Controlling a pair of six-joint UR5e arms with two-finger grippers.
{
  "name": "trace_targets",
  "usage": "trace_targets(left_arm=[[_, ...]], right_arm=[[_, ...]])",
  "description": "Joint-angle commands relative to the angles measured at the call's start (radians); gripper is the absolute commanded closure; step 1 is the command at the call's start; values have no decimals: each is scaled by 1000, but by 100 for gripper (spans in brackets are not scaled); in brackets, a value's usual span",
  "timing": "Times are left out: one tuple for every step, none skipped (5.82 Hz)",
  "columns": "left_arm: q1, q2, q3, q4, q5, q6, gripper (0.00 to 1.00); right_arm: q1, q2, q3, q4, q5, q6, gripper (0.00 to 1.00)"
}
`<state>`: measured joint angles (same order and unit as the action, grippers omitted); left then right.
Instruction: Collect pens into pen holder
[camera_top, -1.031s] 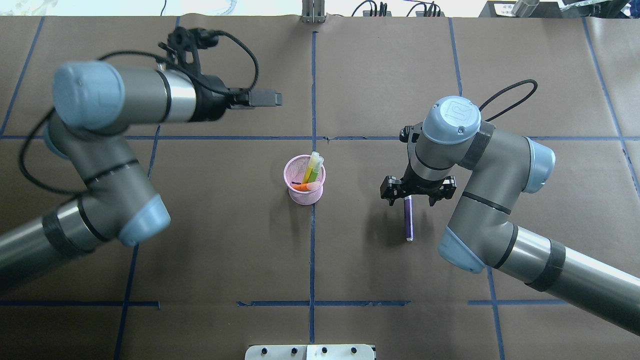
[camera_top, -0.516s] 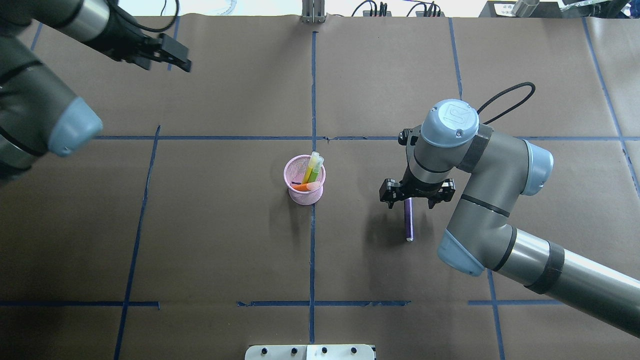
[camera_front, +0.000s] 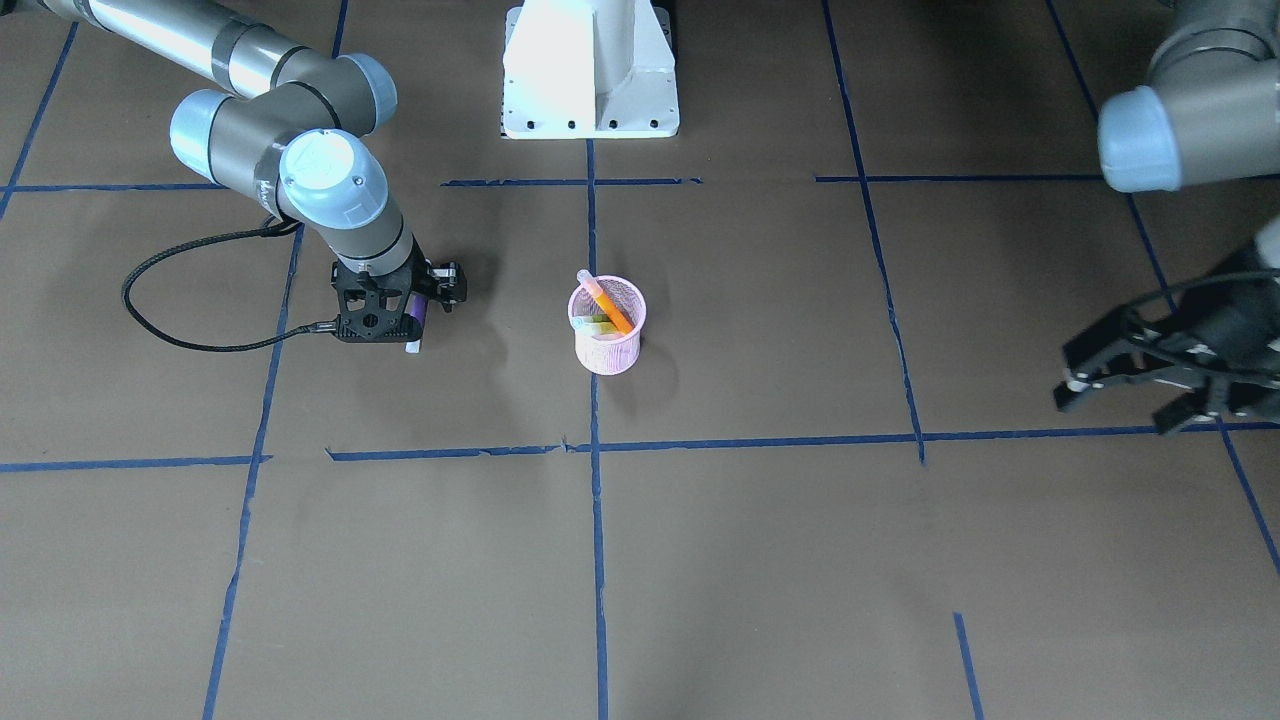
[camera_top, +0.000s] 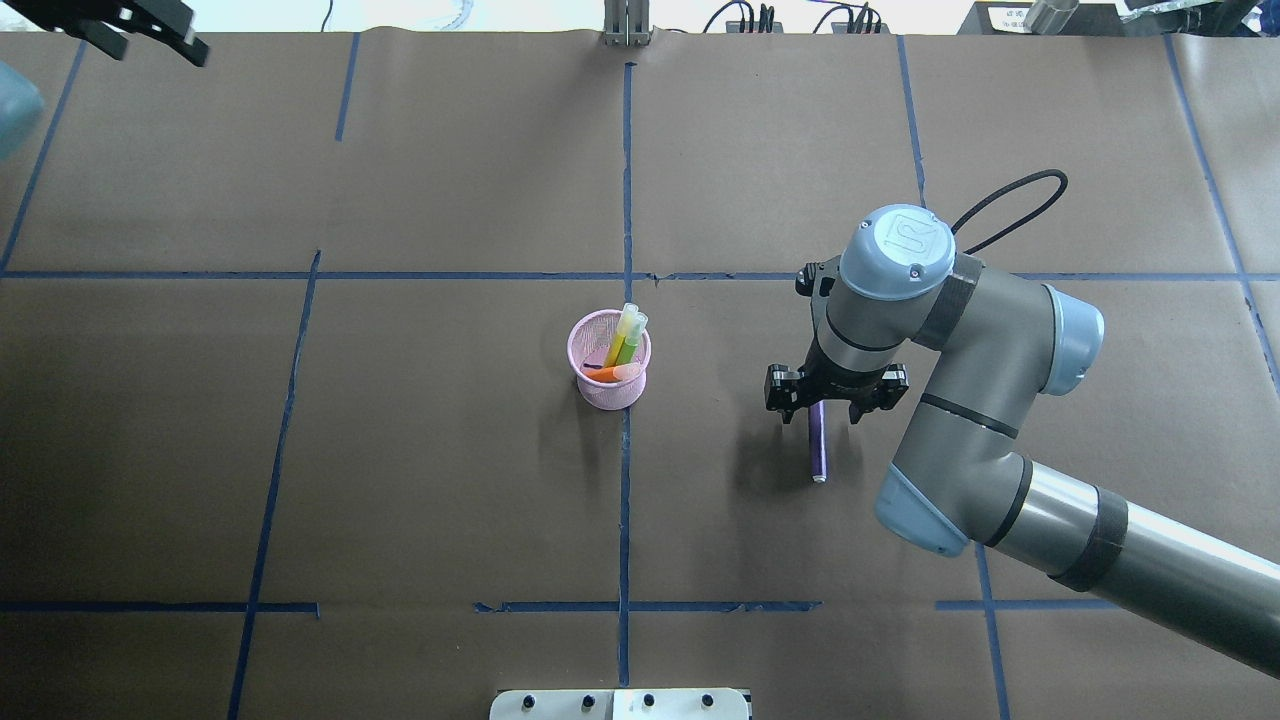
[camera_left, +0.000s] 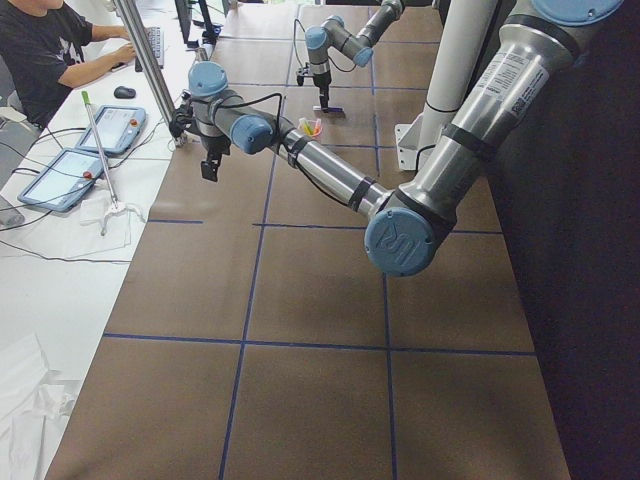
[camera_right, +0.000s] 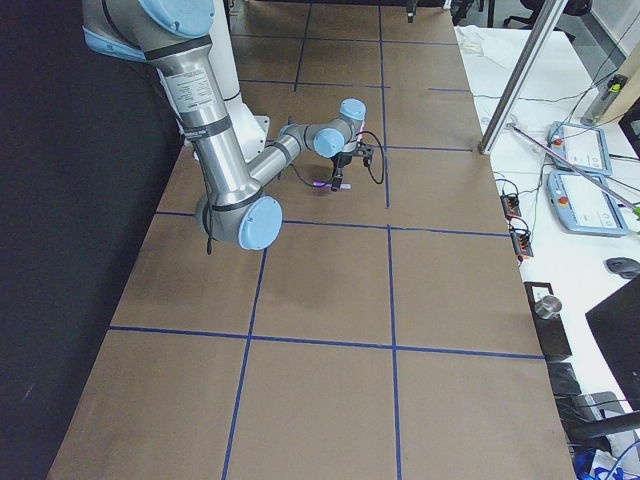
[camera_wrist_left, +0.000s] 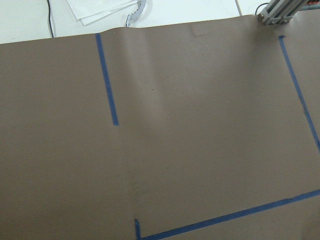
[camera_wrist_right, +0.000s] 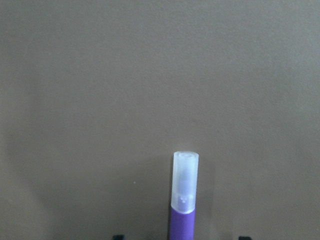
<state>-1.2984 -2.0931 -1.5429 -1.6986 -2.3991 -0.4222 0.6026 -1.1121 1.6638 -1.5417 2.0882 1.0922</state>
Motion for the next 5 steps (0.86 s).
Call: trace_targets(left_arm=[[-79, 7, 84, 4, -37, 127, 0], [-108, 7, 124, 4, -43, 181, 0], [-146, 8, 165, 5, -84, 230, 0], [-175, 8, 197, 5, -93, 282, 0], [-183, 8, 201, 5, -97, 290, 0]], right_arm=[[0, 0, -1, 0, 0, -2, 50], [0, 0, -1, 0, 1, 0, 55], [0, 0, -1, 0, 1, 0, 61], [-1, 1, -9, 0, 1, 0, 61], [-1, 2, -18, 2, 1, 0, 61]])
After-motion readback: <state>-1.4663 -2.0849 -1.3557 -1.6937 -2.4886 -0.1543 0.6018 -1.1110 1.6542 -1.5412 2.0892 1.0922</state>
